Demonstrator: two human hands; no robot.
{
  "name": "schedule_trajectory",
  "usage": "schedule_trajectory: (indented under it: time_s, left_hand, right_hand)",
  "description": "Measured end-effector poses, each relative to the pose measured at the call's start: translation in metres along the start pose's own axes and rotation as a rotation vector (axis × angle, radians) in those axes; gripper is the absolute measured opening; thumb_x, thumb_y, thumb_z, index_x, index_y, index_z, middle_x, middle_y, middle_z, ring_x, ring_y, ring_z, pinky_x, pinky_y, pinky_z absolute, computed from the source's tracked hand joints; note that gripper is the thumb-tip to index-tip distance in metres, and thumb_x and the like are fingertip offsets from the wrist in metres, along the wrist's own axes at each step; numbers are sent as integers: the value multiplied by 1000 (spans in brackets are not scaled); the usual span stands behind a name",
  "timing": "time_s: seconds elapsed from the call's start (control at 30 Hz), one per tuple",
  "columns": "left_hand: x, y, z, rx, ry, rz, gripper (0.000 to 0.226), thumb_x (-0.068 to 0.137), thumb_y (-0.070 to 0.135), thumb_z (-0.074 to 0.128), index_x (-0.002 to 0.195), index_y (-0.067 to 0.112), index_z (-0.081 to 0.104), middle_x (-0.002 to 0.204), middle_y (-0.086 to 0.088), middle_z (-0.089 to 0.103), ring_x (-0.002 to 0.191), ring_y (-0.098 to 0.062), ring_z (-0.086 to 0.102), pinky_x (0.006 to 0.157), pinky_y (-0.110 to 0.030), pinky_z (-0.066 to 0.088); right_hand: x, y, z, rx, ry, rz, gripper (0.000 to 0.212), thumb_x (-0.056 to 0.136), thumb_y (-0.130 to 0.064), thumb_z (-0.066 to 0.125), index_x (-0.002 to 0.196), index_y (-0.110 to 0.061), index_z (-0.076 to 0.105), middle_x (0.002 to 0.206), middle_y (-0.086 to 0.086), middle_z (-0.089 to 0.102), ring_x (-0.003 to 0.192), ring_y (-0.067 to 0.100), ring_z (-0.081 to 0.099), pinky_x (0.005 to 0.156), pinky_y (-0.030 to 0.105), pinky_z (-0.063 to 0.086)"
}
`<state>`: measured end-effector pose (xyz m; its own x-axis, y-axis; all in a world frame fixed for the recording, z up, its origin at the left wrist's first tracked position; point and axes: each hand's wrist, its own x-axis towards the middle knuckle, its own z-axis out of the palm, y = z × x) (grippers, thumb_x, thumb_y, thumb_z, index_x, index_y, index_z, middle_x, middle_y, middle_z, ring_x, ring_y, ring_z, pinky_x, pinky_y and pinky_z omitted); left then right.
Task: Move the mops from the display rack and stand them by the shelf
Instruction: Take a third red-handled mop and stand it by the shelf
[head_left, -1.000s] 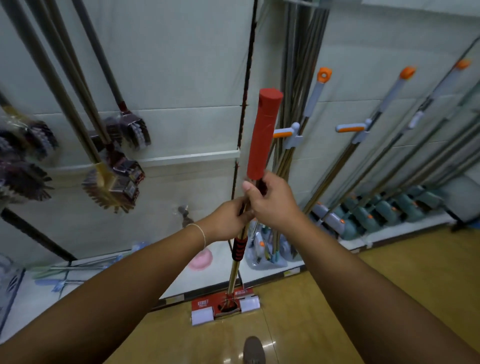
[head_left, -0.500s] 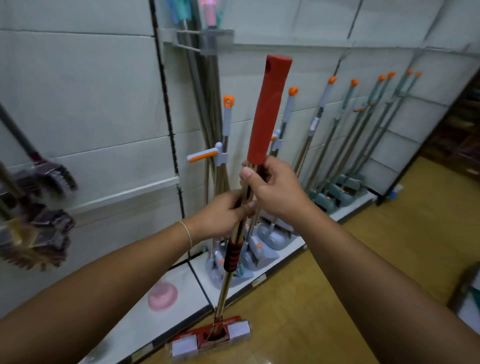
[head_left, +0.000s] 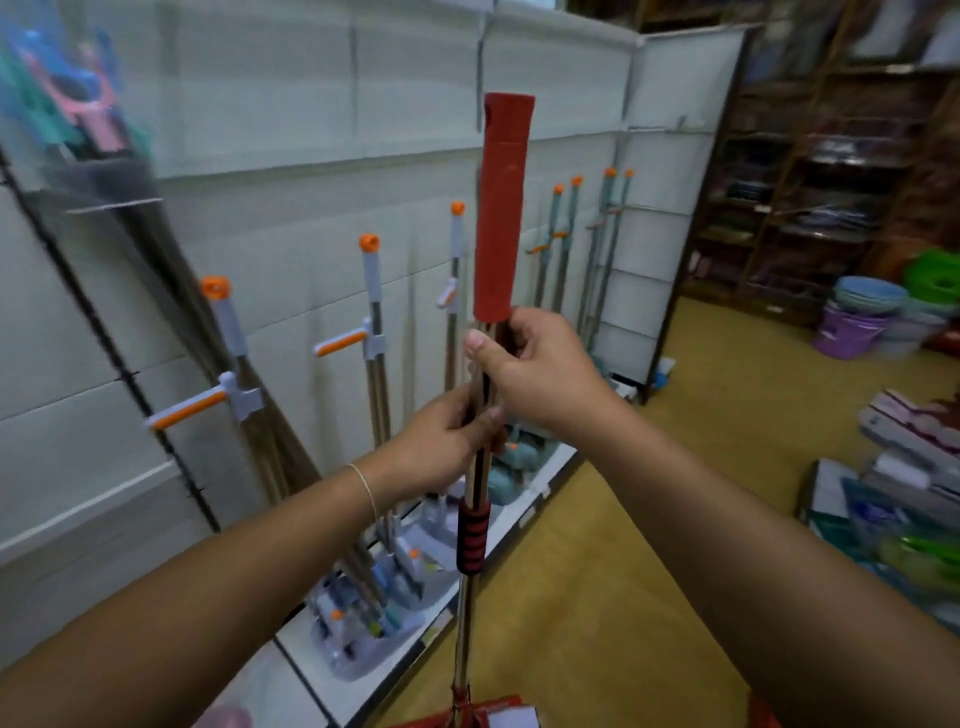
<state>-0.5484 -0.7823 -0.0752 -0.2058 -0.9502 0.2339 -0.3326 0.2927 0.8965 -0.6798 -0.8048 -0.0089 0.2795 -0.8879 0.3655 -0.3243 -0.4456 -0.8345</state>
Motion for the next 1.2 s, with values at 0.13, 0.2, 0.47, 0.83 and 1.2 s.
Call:
schedule_trajectory:
  time_s: [0.13,0.2,0.47,0.83,1.2]
  left_hand:
    - [48,14,54,14,-88,43,15,100,24,47,103,12,55,85,-12,63,80,-23,65,75,-36,55]
    - [70,23,83,8,-125,67,14,100,22,47,104,10,54,86,-13,62,81,-25,64,76,-39,55]
    - [154,51,173,47,-266,141,19,99,25,50,106,8,54,88,-14,67,83,-21,68,77,-36,56]
    - [275,58,258,8,-439,175,19,96,29,56,103,11,56,87,-1,70,80,-8,69,80,-34,56]
    - [425,31,278,-49,-609,161,11,93,28,59,99,17,60,87,1,72,83,-8,70,83,-35,54]
  right_hand:
    - [3,32,-64,-39,68,11,20,93,-34,63,86,-15,64,63,6,55,52,14,58,51,39,55]
    - [3,49,-95,-28,95,32,23,93,-35,63,91,-12,65,67,13,58,54,24,62,53,47,58]
    - [5,94,-198,3,256,77,13,92,-31,66,97,-19,68,91,7,73,89,22,70,85,50,57]
    - [41,143,-287,-140,487,178,15,94,-26,64,97,-12,67,94,19,70,90,33,68,83,53,56]
    - [151,203,-329,-273,607,295,16,94,-25,63,96,-10,67,92,19,71,88,33,69,82,53,56]
